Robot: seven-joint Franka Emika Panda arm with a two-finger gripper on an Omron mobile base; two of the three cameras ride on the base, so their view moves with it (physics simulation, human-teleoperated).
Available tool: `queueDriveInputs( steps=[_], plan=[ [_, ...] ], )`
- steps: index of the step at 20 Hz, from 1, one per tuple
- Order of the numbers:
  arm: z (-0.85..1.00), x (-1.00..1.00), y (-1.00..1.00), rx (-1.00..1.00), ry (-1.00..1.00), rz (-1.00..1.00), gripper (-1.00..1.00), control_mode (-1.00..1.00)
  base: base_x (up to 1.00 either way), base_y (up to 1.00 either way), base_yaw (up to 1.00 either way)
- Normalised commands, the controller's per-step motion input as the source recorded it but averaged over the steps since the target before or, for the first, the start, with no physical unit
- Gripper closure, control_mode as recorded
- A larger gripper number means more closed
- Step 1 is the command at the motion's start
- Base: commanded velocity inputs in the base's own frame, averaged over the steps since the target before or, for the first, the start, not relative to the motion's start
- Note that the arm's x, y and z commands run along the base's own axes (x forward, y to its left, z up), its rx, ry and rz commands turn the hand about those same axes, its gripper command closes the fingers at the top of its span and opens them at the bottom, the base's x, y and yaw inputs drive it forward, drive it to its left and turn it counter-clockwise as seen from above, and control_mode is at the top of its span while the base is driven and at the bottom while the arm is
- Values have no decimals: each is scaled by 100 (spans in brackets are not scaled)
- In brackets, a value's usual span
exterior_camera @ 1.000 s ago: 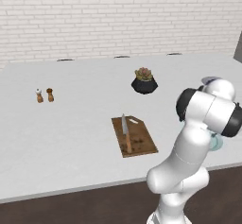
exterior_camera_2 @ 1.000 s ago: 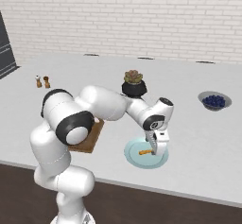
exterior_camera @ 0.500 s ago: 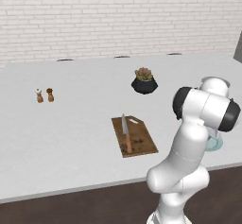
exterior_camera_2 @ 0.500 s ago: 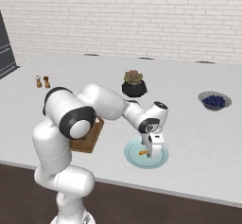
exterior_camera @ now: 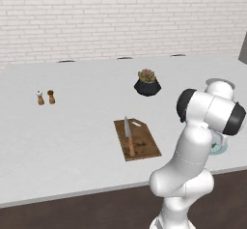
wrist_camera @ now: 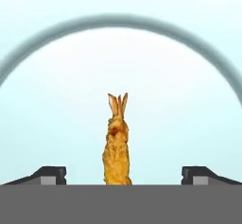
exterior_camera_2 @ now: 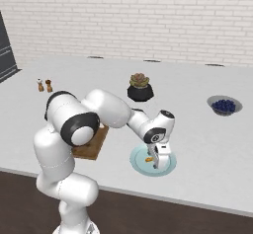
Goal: Pick up the knife from the drawer and place it on the cutting board. Then place the meat from the plate to the cutting board.
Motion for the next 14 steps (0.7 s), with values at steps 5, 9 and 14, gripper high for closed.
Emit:
queueDriveInputs(
  steps=[5,9,14],
  plan=[
    [-11,1,7,0,0,0,-100,-100,0,0,0],
    [-13,0,21,0,0,0,100,-100,0,0,0],
    [-2,2,20,0,3,0,100,-100,0,0,0]
  ],
)
